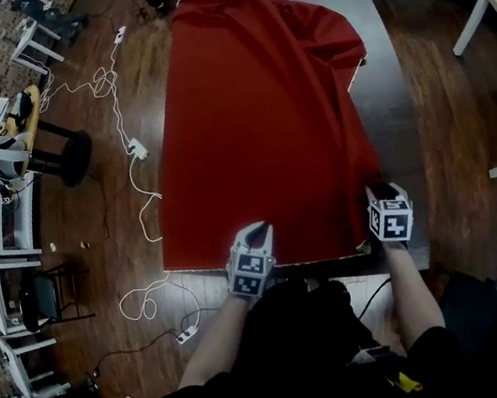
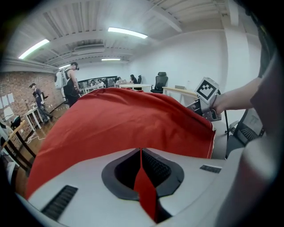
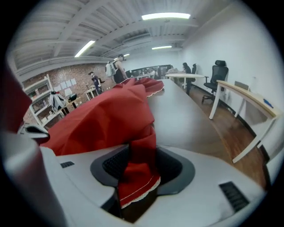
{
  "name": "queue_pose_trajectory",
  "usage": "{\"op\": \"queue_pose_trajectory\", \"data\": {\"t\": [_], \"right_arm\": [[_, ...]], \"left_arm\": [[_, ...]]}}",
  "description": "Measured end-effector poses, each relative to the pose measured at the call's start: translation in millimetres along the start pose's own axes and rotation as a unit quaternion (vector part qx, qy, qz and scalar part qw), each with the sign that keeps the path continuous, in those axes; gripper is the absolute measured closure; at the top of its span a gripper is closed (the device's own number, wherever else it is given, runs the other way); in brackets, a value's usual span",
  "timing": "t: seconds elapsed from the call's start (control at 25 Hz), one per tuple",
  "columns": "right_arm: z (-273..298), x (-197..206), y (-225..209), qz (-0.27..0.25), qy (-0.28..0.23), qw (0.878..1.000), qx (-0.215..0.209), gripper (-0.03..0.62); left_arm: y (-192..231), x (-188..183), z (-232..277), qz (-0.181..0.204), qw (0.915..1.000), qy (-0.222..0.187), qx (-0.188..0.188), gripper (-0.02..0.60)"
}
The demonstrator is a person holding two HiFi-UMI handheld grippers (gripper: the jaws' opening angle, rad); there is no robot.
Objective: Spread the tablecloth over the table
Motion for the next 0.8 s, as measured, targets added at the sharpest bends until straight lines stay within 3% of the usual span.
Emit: {"op": "queue_pose_trajectory", "data": {"t": [0.08, 0.12, 0.28, 0.44, 0.64, 0.8], "right_arm": [[-1.1, 0.9, 2.9, -0.015, 0.001, 1.0, 0.009, 0.47], [-3.8, -0.7, 3.3, -0.013, -0.004, 1.0, 0.015, 0.548], [-20.8, -21.1, 9.4, -0.011, -0.059, 0.997, 0.054, 0.565], [-45.1, -65.9, 49.5, -0.041, -0.141, 0.987, 0.068, 0.565], [-53.8, -124.1, 150.1, -0.134, -0.225, 0.965, 0.004, 0.566], [-42.1, -136.5, 245.9, -0.237, -0.246, 0.936, -0.081, 0.566]], "left_arm": [[12.5, 7.1, -6.8, -0.011, 0.9999, 0.003, -0.007, 0.568], [18.3, 10.5, -9.6, -0.015, 0.9998, 0.003, -0.009, 0.568], [37.4, 25.4, -12.5, -0.031, 0.9995, -0.002, -0.012, 0.568], [56.3, 33.5, -17.6, -0.048, 0.9987, -0.012, -0.011, 0.568], [73.3, 36.6, -30.8, -0.07, 0.9971, -0.031, -0.008, 0.568], [85.7, 42.7, -49.0, -0.095, 0.9941, -0.048, -0.021, 0.568]]}}
Point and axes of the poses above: the fingertips, and each gripper's own axes: z forward along the fingers, y to its left, x out of its underside, the point moved 8 cm from there along -z, backward along the fingers, and after that the axes turned 9 degrees about -y, right-handed, at the moved point
